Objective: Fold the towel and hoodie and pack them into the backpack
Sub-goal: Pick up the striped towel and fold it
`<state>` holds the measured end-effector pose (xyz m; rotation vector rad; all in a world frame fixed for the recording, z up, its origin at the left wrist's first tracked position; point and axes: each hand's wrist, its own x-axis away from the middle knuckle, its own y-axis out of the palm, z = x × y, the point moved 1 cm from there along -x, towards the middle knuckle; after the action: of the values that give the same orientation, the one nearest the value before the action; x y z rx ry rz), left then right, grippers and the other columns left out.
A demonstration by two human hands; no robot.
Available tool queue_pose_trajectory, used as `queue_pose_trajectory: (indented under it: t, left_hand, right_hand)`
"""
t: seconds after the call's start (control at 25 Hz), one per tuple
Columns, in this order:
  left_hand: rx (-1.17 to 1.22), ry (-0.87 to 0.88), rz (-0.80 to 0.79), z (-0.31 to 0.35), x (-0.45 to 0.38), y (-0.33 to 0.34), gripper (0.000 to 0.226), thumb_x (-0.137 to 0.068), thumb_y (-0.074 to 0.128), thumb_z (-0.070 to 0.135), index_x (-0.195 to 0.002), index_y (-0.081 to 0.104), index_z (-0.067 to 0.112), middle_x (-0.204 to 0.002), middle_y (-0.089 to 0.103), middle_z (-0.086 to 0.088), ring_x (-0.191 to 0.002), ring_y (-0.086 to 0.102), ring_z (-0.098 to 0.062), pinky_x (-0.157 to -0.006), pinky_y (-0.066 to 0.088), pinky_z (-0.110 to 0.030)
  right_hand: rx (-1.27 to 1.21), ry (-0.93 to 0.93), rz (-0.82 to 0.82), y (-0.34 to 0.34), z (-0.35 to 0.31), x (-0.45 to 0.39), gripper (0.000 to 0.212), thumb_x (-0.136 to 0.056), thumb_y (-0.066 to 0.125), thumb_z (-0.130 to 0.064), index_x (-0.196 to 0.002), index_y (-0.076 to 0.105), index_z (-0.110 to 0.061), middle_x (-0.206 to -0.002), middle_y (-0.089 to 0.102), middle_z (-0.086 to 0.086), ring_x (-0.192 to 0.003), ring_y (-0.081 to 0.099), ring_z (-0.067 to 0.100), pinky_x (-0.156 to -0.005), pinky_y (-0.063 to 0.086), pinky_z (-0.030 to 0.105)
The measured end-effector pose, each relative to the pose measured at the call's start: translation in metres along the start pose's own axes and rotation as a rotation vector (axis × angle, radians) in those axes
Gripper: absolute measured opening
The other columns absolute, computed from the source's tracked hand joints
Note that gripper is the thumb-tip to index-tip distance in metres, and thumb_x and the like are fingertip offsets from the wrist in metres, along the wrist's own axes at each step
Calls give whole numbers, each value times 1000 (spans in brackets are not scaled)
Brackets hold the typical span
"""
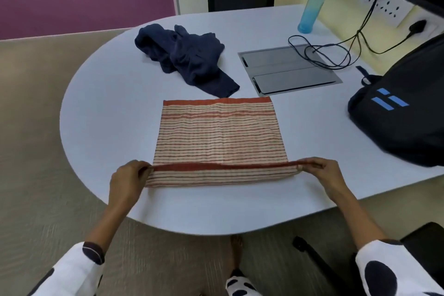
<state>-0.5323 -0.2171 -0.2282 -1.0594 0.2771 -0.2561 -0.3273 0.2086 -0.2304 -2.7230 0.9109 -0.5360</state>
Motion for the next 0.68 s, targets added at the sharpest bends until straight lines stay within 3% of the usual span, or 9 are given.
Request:
queue_pose_trajectory:
  t: [0.08,0.16,0.24,0.4,0.52,0.68]
  left_hand:
    - [71,-99,55,7,-32,-7,12,-87,67,18,-91,72,7,-85,70,-7,-72,57,-18,-63,41,-30]
    - [169,-160,77,11,-66,-8,13,-87,67,15,-94,72,5,-90,70,-11,-77,57,-20,-67,41,-31]
    - [259,-190,82,17,-100,-3,14,-89,63,8,-99,70,3,-98,69,-13,-85,57,-20,-74,42,-32]
    - [478,-353,121,24,-153,13,23,-89,63,9,-111,66,3,-106,65,-9,-97,59,-23,-89,46,-36]
    - [688,-437,163,19,-183,22,19,-86,68,14,-104,68,7,-102,67,-12,-95,63,-29,-87,51,-40]
    - [645,-391,163,17,-219,41,12,-93,58,26,-101,59,16,-102,63,-8,-97,61,-29,-83,54,-47]
  right_hand:
    - [-167,6,32,1,-14,-24,26,-66,83,-18,-88,73,-10,-84,75,3,-88,70,22,-76,58,22]
    - [-271,6,40,2,-25,-52,60,-42,91,-45,-87,74,-10,-83,75,4,-80,72,20,-68,57,22]
    - [-314,1,51,8,-32,-83,75,-32,90,-56,-89,73,-10,-84,76,4,-76,72,17,-65,57,23]
    - [-359,36,90,23,-47,-139,52,-45,81,-44,-87,72,-14,-80,75,0,-77,71,18,-64,56,22]
    - [-354,48,129,33,-55,-175,51,-48,78,-40,-90,71,-11,-86,74,4,-81,71,22,-69,59,27]
    - [-328,71,179,46,-58,-222,34,-71,75,-25,-98,69,-6,-98,71,14,-89,69,30,-83,57,40]
